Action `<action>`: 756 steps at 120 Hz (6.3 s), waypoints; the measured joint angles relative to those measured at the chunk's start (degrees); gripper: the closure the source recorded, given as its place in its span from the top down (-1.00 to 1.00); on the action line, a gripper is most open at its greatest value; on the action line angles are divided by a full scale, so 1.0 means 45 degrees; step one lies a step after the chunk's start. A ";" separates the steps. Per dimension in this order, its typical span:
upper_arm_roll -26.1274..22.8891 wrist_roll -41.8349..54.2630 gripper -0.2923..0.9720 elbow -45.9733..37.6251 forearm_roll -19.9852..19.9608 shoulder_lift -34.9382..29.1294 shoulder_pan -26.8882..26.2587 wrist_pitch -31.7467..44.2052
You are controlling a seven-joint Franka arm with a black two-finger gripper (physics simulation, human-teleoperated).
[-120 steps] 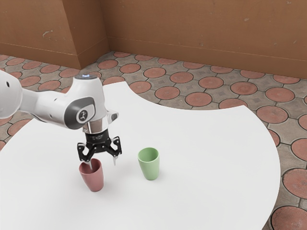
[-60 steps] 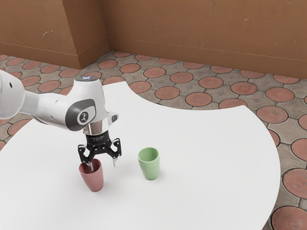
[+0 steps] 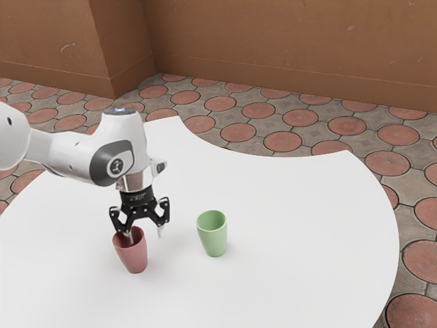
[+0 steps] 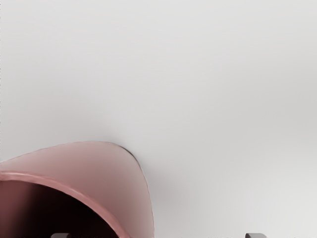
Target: Place the left cup onto the right cup
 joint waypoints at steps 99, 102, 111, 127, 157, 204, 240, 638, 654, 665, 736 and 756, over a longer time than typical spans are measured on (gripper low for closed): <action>0.0018 -0.0029 -0.27 -0.0023 0.0000 0.0078 0.0025 0.0007; 0.0018 -0.0030 -0.28 -0.0023 0.0000 0.0079 0.0025 0.0007; 0.0018 -0.0031 -0.31 -0.0023 0.0002 0.0080 0.0022 0.0007; 0.0018 -0.0035 -0.36 -0.0023 0.0012 0.0081 0.0018 0.0010; 0.0020 -0.0043 -0.47 -0.0023 0.0018 0.0096 0.0022 0.0008; 0.0037 -0.0051 -0.65 -0.0023 0.0020 0.0103 0.0026 0.0008; 0.0027 -0.0101 -0.69 -0.0023 0.0069 0.0043 0.0035 -0.0008; -0.1996 0.0361 -0.70 0.5932 0.0277 0.0805 -0.0888 -0.4038; -0.1998 0.0367 -0.70 0.6134 0.0304 0.1071 -0.0954 -0.4075; -0.1997 0.0370 -0.70 0.6268 0.0329 0.1187 -0.0999 -0.4089; -0.2016 0.0386 -0.70 0.7168 0.0470 0.1974 -0.1227 -0.4198; -0.2016 0.0393 -0.70 0.7443 0.0566 0.2212 -0.1227 -0.4255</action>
